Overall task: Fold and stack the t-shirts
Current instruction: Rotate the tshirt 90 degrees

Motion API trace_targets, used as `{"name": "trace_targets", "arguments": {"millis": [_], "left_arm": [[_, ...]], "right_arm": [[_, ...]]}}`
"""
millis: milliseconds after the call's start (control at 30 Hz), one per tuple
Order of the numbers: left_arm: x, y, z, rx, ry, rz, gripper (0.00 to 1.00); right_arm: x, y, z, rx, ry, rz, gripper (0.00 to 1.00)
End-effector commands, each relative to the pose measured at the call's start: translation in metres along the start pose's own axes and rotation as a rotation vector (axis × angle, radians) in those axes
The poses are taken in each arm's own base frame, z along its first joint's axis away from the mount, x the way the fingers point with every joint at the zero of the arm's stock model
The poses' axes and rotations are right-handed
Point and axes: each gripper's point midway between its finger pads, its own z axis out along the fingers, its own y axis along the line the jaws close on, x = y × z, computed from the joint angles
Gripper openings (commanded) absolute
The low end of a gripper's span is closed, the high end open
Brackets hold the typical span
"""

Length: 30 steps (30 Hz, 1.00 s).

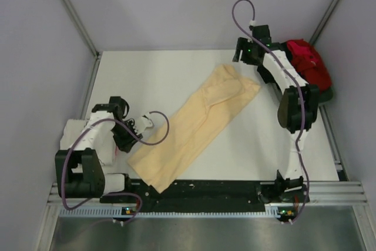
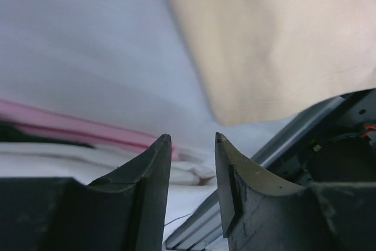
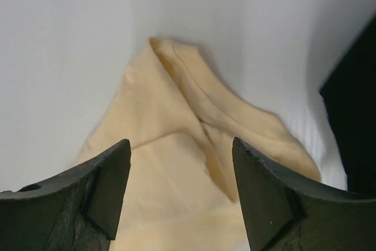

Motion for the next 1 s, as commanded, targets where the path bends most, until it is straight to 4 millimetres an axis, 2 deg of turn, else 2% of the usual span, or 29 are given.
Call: {"name": "trace_targets", "arguments": {"millis": [0, 33, 67, 100, 167, 233, 300, 400, 467, 533, 600, 633, 700, 800, 900, 967], "left_arm": [[-0.010, 0.041, -0.018, -0.117, -0.031, -0.110, 0.41], [-0.013, 0.045, -0.019, -0.121, -0.037, -0.121, 0.41], [-0.018, 0.047, -0.020, -0.118, -0.049, -0.133, 0.40], [-0.024, 0.050, -0.022, -0.116, -0.073, -0.141, 0.40], [-0.042, 0.056, -0.032, -0.118, -0.141, -0.151, 0.39], [-0.067, 0.060, -0.043, -0.107, -0.224, -0.150, 0.39], [-0.086, 0.060, -0.053, -0.089, -0.284, -0.146, 0.38], [-0.095, 0.060, -0.059, -0.074, -0.322, -0.153, 0.39], [-0.094, 0.058, -0.058, -0.077, -0.319, -0.153, 0.39], [-0.088, 0.055, -0.054, -0.082, -0.305, -0.154, 0.39], [-0.082, 0.052, -0.048, -0.082, -0.288, -0.154, 0.40], [-0.079, 0.049, -0.046, -0.080, -0.282, -0.153, 0.39], [-0.074, 0.046, -0.041, -0.076, -0.267, -0.152, 0.40], [-0.073, 0.046, -0.039, -0.078, -0.262, -0.155, 0.40], [-0.072, 0.045, -0.035, -0.068, -0.255, -0.166, 0.41], [-0.068, 0.044, -0.031, -0.064, -0.243, -0.172, 0.41]], "right_arm": [[-0.013, -0.029, -0.083, 0.194, -0.146, 0.003, 0.62], [0.004, -0.032, -0.083, 0.187, -0.122, 0.002, 0.50], [0.015, -0.023, -0.084, 0.126, -0.107, -0.013, 0.34], [0.027, -0.011, -0.079, 0.042, -0.091, -0.043, 0.24], [0.047, 0.015, -0.071, -0.114, -0.066, -0.103, 0.12], [0.065, 0.025, -0.061, -0.178, -0.024, -0.108, 0.00], [0.072, 0.025, -0.045, -0.186, 0.002, -0.077, 0.00], [0.082, 0.009, -0.017, -0.127, 0.070, 0.007, 0.00], [0.098, -0.016, 0.004, -0.040, 0.131, 0.069, 0.00], [0.114, -0.036, 0.017, 0.019, 0.179, 0.103, 0.00], [0.130, -0.040, 0.024, 0.022, 0.238, 0.104, 0.00], [0.131, -0.037, 0.025, -0.001, 0.251, 0.101, 0.00], [0.126, -0.027, 0.021, -0.049, 0.250, 0.088, 0.00], [0.090, -0.014, -0.004, -0.068, 0.157, 0.076, 0.00], [0.060, -0.023, -0.041, -0.003, 0.050, 0.115, 0.13], [0.058, -0.042, -0.059, 0.079, 0.005, 0.145, 0.28]]}}
